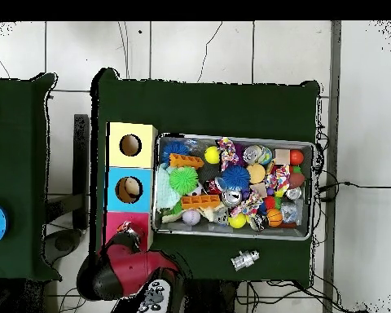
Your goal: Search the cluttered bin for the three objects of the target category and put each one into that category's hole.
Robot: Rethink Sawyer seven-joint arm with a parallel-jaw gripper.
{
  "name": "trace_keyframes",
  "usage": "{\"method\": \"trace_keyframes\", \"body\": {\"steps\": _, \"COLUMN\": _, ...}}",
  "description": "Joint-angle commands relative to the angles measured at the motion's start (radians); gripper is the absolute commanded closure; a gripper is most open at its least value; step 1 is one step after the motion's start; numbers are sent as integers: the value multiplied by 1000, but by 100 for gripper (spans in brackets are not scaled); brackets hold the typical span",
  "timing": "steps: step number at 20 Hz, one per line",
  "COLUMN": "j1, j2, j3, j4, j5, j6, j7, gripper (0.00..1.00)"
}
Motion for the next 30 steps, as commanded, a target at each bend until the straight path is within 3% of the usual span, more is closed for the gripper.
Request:
{"method": "trace_keyframes", "body": {"steps": 1, "j1": -44, "j2": 214, "j3": 22, "j4": -167, "j5": 61, "j6": -98, "j7": 260, "gripper": 0}}
{"method": "trace_keyframes", "body": {"steps": 5, "j1": -47, "j2": 216, "j3": 37, "j4": -166, "j5": 67, "j6": -102, "j7": 271, "gripper": 0}}
{"method": "trace_keyframes", "body": {"steps": 6, "j1": -52, "j2": 216, "j3": 44, "j4": -164, "j5": 65, "j6": -105, "j7": 274, "gripper": 100}}
{"method": "trace_keyframes", "body": {"steps": 7, "j1": -53, "j2": 214, "j3": 45, "j4": -161, "j5": 67, "j6": -129, "j7": 284, "gripper": 100}}
{"method": "trace_keyframes", "body": {"steps": 9, "j1": -27, "j2": 208, "j3": 17, "j4": -169, "j5": 77, "j6": -57, "j7": 252, "gripper": 100}}
{"method": "trace_keyframes", "body": {"steps": 14, "j1": -2, "j2": 195, "j3": -16, "j4": -166, "j5": 106, "j6": -26, "j7": 253, "gripper": 100}}
{"method": "trace_keyframes", "body": {"steps": 22, "j1": 85, "j2": 193, "j3": -117, "j4": -224, "j5": 174, "j6": 265, "j7": 205, "gripper": 100}}
{"method": "trace_keyframes", "body": {"steps": 30, "j1": 90, "j2": 172, "j3": -121, "j4": -243, "j5": 193, "j6": 391, "j7": 240, "gripper": 100}}
